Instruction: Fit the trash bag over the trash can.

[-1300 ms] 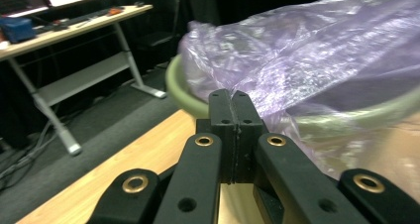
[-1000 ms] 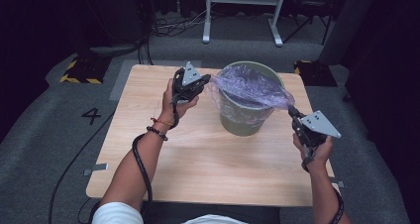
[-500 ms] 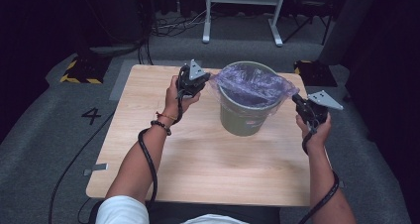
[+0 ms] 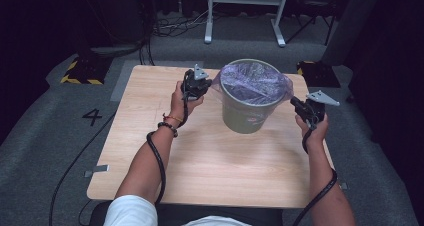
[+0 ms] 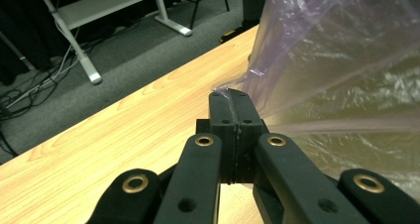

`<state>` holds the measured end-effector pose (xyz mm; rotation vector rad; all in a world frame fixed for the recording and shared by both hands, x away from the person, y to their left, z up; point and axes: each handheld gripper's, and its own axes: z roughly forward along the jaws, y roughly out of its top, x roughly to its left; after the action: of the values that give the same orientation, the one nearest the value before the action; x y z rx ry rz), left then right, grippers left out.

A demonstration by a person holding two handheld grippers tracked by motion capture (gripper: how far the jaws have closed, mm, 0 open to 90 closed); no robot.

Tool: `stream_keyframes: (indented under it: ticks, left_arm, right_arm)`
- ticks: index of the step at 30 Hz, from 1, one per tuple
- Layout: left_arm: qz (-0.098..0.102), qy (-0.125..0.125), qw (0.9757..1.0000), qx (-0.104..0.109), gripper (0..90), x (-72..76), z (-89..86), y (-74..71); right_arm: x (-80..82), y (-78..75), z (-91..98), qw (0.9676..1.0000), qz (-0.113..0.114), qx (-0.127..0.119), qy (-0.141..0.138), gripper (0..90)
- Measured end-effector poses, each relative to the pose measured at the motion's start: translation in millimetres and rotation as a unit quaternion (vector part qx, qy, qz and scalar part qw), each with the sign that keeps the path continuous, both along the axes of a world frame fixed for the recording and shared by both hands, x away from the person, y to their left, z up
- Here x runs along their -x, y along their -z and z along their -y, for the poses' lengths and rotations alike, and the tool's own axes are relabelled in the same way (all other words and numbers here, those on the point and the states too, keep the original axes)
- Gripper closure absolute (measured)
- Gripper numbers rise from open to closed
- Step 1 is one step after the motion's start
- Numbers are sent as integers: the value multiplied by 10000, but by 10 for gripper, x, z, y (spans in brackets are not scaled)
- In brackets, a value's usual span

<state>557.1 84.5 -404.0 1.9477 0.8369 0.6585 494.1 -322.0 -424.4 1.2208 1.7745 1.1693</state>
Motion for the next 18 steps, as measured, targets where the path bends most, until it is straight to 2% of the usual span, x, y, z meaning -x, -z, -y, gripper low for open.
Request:
stream_keyframes:
  ticks: [1,2,3,5,8,9,12,14,18]
  left_arm:
    - [0,0,10000,0,895,0,0,0]
    - [57,-24,10000,39,845,24,-24,-4]
    - [106,-42,9999,55,796,48,-47,-8]
    - [272,65,9996,7,777,143,-122,-29]
    - [447,67,9990,-27,568,252,-210,-79]
    - [472,113,9988,67,543,279,-252,-101]
    - [528,248,9978,310,396,350,-364,-189]
    - [639,332,9966,412,379,401,-407,-246]
    - [781,594,9936,555,356,457,-414,-383]
  right_arm:
    - [0,0,0,10000,0,0,0,900]
    - [69,0,31,9999,107,39,-26,887]
    - [105,-8,42,9998,152,78,-34,838]
    - [172,-29,63,9996,266,109,-69,763]
    - [323,-104,118,9983,519,205,-179,612]
    - [368,-135,131,9978,593,264,-147,585]
    - [491,-247,161,9958,832,300,-224,487]
    - [563,-329,165,9939,1007,301,-329,432]
    - [652,-474,101,9891,1283,475,-539,368]
